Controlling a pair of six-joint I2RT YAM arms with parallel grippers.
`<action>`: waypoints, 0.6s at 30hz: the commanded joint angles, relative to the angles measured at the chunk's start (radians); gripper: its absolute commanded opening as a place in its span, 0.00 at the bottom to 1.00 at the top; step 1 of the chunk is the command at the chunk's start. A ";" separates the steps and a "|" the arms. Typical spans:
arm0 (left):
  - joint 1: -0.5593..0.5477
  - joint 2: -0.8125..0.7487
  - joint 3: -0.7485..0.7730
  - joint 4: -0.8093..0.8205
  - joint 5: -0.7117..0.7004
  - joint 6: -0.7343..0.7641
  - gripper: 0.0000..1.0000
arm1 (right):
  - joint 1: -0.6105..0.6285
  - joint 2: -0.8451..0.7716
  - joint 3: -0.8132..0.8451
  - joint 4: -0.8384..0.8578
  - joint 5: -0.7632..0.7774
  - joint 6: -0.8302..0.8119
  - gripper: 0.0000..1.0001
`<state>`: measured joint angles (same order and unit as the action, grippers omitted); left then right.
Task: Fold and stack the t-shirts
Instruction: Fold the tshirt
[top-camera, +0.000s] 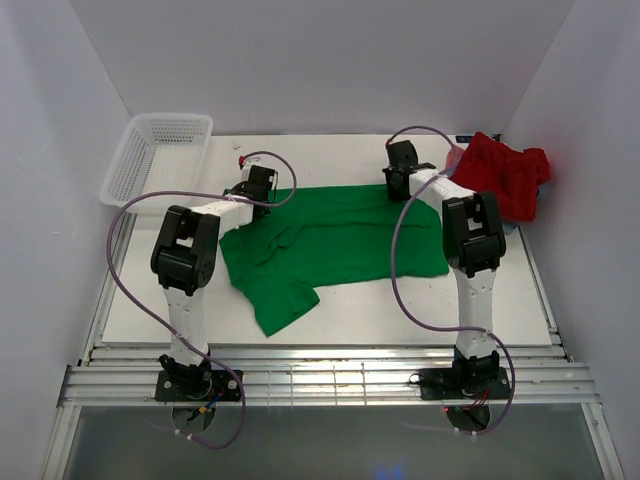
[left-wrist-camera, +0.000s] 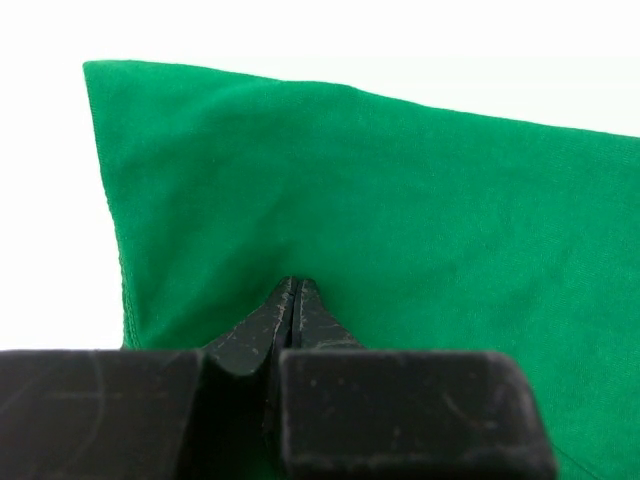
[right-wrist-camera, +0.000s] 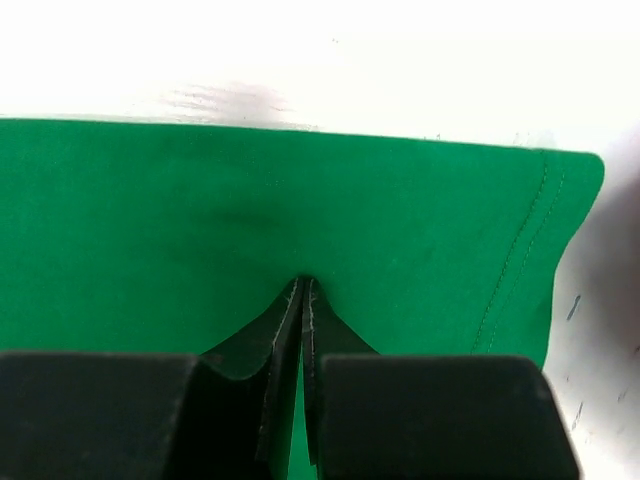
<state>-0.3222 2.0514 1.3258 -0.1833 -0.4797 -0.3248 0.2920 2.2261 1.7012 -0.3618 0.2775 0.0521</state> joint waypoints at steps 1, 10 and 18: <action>0.014 0.050 0.029 -0.051 0.052 0.035 0.10 | -0.016 -0.110 -0.084 0.170 -0.012 -0.047 0.09; -0.035 -0.267 0.001 -0.027 -0.030 0.052 0.57 | 0.073 -0.497 -0.316 0.262 -0.236 -0.090 0.29; -0.153 -0.516 -0.292 -0.127 0.009 -0.109 0.69 | 0.242 -0.534 -0.426 0.253 -0.307 -0.009 0.33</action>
<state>-0.4408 1.5681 1.1507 -0.2211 -0.4957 -0.3454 0.4953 1.6489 1.3327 -0.0944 0.0223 0.0006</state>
